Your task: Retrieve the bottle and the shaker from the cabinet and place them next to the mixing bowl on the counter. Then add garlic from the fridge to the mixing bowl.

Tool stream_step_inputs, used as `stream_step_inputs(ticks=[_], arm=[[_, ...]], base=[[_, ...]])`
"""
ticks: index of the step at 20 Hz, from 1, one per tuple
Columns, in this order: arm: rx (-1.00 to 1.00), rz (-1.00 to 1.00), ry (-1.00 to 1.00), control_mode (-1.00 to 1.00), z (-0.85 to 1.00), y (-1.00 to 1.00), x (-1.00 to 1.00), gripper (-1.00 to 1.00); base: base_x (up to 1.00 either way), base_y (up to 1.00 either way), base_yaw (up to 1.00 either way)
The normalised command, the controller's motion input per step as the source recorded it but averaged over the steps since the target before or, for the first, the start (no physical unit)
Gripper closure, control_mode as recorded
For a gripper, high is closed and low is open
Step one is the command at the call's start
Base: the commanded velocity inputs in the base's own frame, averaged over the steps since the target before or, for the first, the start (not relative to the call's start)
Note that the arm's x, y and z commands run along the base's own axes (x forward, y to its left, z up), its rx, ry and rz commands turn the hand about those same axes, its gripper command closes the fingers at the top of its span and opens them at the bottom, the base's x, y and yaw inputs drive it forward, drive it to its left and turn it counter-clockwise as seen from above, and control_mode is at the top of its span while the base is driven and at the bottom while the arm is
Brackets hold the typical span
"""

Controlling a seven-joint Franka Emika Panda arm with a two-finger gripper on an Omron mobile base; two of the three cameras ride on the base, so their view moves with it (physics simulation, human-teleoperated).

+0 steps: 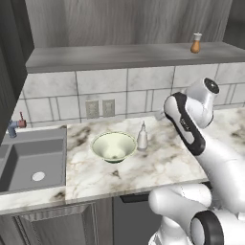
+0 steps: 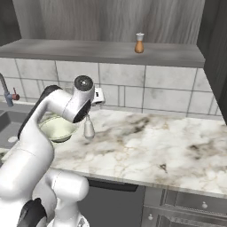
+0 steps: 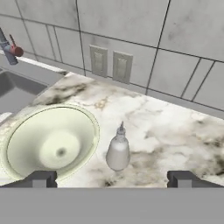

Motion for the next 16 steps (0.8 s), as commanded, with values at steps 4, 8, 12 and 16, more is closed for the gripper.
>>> stream_step_inputs(ticks=[4, 8, 12, 16], arm=[[-0.07, -0.11, 0.00, -1.00, 0.72, -0.05, -0.67, -1.00], [-0.01, -0.22, 0.00, -1.00, 0.47, -0.31, -0.58, -1.00], [0.00, -0.33, 0.00, -1.00, 0.46, -0.36, -0.51, -1.00], [0.00, -0.33, 0.00, -1.00, 0.50, -0.23, -0.44, -1.00]], base=[[0.00, 0.00, 0.00], [0.00, 0.00, 0.00], [0.00, 0.00, 0.00], [0.00, 0.00, 0.00]])
